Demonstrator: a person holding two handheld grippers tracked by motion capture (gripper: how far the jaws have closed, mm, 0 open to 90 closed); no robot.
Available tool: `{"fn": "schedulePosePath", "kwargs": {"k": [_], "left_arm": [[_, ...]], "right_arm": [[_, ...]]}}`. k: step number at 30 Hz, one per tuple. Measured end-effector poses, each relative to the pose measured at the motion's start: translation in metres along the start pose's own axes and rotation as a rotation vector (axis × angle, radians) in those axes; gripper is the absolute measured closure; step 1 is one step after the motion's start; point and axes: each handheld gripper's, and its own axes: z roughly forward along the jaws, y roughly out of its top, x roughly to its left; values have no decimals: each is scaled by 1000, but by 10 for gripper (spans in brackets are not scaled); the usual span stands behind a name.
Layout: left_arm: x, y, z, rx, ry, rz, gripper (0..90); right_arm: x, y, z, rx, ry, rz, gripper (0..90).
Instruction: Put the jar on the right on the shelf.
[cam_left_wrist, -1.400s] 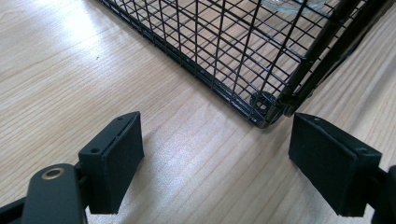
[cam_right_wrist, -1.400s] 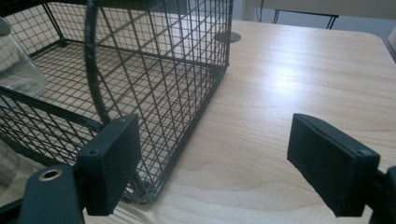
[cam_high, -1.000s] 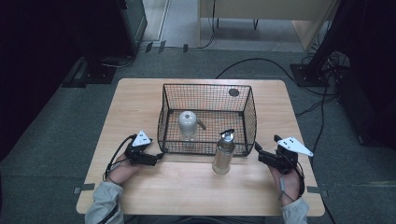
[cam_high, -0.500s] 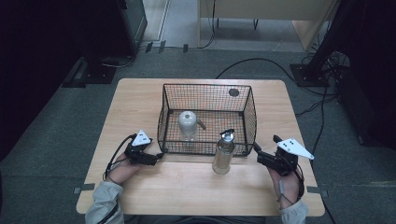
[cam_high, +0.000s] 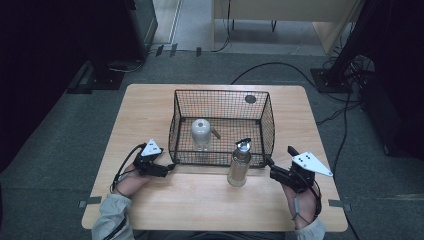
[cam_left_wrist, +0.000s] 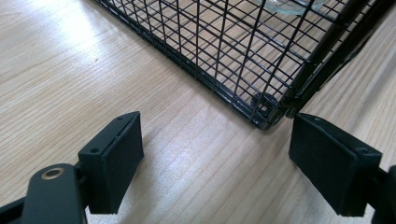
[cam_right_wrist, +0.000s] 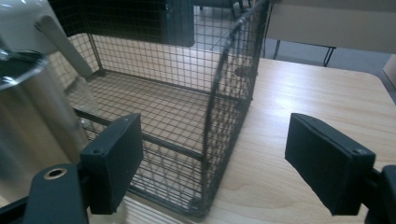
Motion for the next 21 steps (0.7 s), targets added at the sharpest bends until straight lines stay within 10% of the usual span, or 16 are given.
{"fn": "schedulePosePath", "kwargs": {"k": [21], "left_arm": [[0,0,1,0,-3,3,179]], "right_arm": [[39,5,-8,-31,58,-8,194]]}}
